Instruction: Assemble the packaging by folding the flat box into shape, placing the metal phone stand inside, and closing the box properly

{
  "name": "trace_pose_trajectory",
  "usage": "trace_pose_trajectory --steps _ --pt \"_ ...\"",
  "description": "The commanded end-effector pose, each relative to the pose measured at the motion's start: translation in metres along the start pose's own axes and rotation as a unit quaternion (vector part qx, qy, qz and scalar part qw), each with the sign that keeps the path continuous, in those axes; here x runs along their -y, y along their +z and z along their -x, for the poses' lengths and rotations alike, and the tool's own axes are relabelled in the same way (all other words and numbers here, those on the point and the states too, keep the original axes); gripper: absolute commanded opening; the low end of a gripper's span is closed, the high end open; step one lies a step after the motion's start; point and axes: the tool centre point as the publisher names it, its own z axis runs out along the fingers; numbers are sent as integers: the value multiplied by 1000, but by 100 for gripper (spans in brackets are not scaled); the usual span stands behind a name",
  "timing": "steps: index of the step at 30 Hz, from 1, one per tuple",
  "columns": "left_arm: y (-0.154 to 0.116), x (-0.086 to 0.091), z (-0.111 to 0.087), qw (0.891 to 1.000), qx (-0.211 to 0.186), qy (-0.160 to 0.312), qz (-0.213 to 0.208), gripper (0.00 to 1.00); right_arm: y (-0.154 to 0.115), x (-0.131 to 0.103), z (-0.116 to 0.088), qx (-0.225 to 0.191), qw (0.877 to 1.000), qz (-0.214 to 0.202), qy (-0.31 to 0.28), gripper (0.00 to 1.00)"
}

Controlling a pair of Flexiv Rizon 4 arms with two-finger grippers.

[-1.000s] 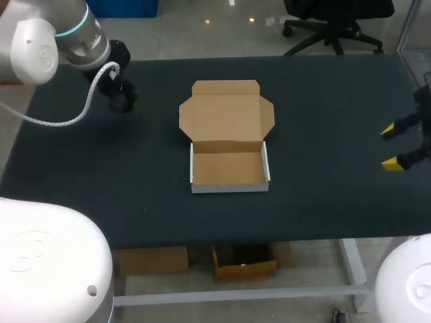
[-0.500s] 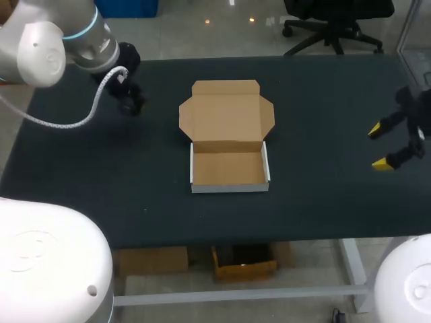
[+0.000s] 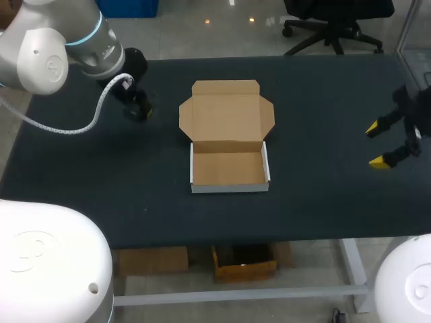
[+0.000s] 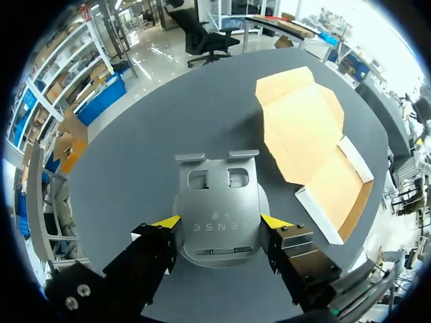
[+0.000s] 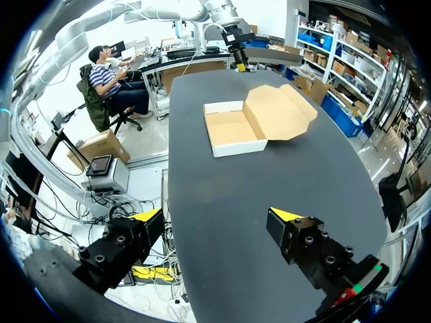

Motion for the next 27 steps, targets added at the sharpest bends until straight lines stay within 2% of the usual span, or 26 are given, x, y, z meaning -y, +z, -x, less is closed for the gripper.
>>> trace_pose_trajectory --steps 1,14,27 --pt "-5 -5 -11 1000 3 8 -4 0 2 1 0 3 1000 2 1 100" --pt "-1 3 -63 999 -15 38 -13 0 2 1 0 3 1000 2 1 100" --pt "10 15 -110 999 -30 36 -9 0 2 1 0 3 1000 2 1 100"
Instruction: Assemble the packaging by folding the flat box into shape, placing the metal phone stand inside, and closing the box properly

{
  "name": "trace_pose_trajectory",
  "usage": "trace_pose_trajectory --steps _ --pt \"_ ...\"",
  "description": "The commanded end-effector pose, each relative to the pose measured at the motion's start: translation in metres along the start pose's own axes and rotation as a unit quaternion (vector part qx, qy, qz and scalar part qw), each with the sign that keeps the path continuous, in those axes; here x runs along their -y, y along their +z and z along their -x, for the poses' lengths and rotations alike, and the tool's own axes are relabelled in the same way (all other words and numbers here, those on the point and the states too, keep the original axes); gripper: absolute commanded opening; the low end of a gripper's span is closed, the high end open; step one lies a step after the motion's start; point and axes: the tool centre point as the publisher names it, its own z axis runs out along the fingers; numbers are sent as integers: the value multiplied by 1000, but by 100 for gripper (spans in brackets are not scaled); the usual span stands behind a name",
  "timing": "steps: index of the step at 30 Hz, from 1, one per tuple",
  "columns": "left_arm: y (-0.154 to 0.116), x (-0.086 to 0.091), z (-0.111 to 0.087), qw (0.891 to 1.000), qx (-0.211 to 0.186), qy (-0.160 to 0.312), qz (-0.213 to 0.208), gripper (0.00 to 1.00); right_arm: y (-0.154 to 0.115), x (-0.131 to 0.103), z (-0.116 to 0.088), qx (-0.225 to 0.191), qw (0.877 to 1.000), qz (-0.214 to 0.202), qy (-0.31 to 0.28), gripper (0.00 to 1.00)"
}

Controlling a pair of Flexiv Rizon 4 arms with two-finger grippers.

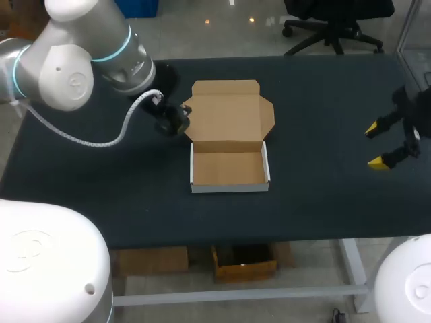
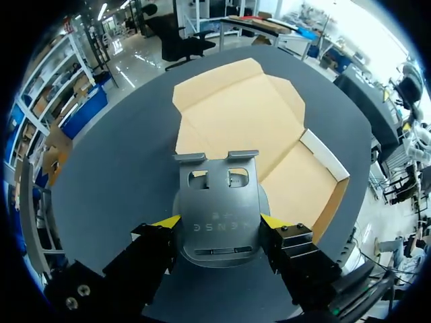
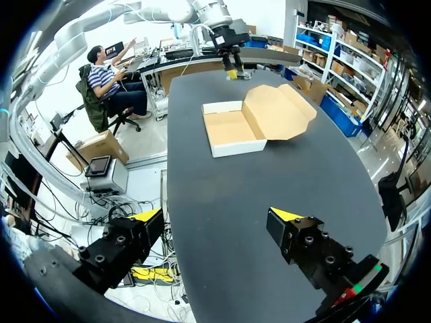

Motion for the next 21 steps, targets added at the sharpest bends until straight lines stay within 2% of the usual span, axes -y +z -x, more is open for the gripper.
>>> trace_pose_trajectory --steps 1,6,21 --pt "5 9 -16 1000 8 1 4 0 0 0 -1 0 1000 1 -1 100" --pt "10 17 -30 1000 12 3 6 0 0 0 -1 0 1000 1 -1 100" --pt "24 28 -51 1000 14 -4 17 0 0 0 -1 0 1000 1 -1 100"
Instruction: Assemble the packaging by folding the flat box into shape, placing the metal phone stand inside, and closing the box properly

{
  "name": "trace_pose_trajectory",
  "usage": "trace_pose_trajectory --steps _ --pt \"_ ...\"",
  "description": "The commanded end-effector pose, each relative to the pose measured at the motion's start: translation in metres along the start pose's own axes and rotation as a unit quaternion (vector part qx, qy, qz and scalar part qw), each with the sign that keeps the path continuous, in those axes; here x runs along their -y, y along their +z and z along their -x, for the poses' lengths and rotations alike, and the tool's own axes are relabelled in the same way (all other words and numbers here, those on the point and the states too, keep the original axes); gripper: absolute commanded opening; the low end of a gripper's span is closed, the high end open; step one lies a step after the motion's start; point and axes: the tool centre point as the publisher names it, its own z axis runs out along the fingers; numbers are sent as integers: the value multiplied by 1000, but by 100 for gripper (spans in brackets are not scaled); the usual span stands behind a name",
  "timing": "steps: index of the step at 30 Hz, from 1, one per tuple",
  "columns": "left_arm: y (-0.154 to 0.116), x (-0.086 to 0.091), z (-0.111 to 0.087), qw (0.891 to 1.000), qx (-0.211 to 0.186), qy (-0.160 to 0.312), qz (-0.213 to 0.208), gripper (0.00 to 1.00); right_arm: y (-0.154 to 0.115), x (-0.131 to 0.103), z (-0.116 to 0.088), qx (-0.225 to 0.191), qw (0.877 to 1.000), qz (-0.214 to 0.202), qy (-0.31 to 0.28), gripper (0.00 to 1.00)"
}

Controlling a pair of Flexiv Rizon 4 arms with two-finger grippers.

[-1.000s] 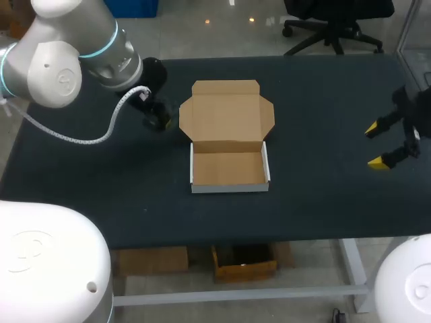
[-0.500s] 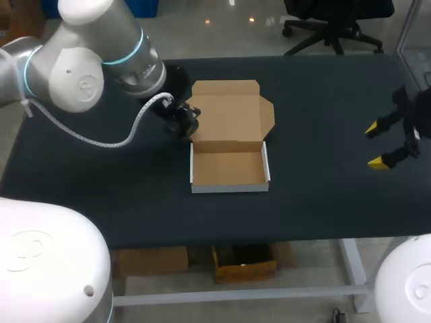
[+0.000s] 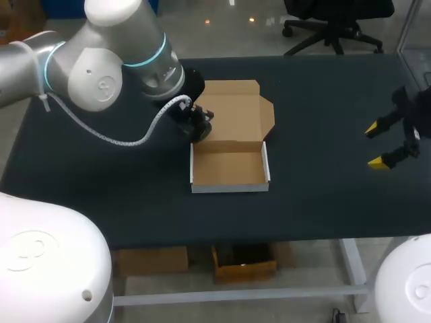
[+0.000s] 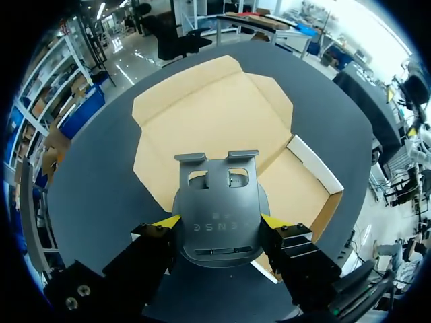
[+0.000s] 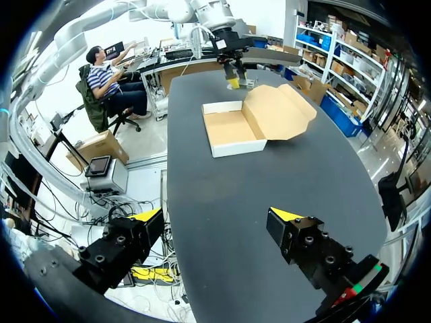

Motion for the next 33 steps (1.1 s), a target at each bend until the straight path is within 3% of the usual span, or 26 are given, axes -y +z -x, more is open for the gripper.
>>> trace_pose_trajectory --steps 1,9,33 --pt "4 7 -6 1000 8 -1 6 0 0 0 -1 0 1000 1 -1 100" --pt "9 12 -15 1000 5 0 8 0 0 0 -1 0 1000 1 -1 100" --pt "41 14 -68 999 -9 30 22 0 0 0 -1 0 1000 1 -1 100"
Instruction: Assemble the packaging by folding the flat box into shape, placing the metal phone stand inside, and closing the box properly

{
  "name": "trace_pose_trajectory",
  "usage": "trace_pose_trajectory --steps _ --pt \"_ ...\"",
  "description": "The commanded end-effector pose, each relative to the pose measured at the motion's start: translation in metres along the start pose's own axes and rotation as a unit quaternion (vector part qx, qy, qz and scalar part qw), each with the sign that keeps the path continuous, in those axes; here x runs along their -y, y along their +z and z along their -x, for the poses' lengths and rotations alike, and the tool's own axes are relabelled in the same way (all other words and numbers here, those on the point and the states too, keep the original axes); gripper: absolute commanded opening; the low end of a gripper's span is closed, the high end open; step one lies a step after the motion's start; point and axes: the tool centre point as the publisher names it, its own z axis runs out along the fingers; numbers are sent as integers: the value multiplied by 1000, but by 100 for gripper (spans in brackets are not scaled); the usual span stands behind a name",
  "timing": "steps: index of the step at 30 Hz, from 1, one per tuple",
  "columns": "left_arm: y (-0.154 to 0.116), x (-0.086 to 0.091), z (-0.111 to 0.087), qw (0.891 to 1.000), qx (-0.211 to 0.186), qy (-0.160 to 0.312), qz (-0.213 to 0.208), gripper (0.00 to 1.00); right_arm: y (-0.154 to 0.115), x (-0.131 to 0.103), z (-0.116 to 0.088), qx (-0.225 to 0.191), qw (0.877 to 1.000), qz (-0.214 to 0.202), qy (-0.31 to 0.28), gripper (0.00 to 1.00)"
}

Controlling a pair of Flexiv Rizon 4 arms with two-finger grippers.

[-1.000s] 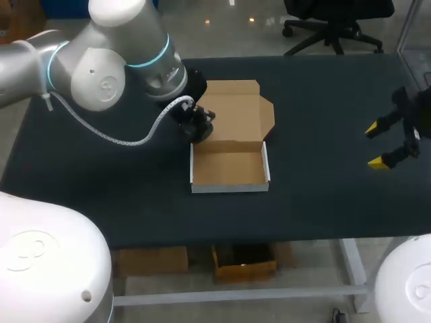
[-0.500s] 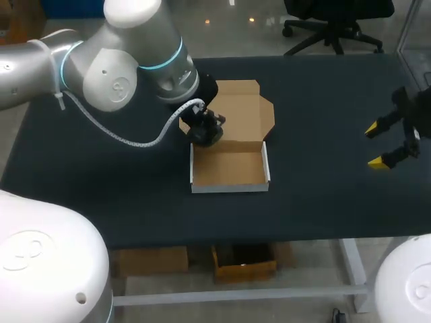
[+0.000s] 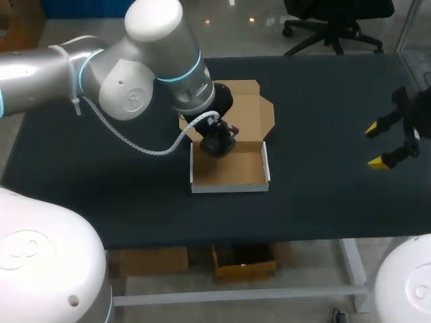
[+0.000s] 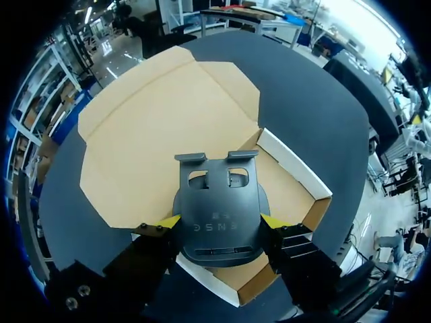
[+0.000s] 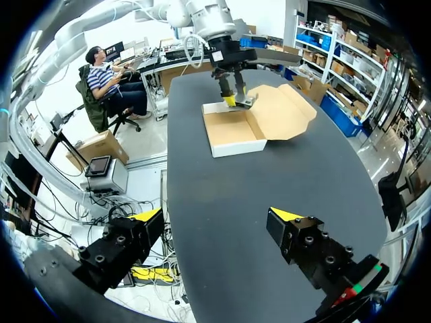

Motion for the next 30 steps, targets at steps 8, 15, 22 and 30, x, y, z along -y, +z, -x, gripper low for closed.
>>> trace_pose_trajectory --steps 8,15,22,30 --pt "15 6 -8 1000 -1 -1 10 0 0 0 -1 0 1000 1 -1 100" --pt "20 5 -12 1000 -11 2 13 0 0 0 -1 0 1000 1 -1 100" --pt "21 -3 -20 1000 -18 10 16 0 0 0 -1 0 1000 1 -1 100" --pt "36 -6 -29 999 -18 15 26 0 0 0 -1 0 1000 1 -1 100"
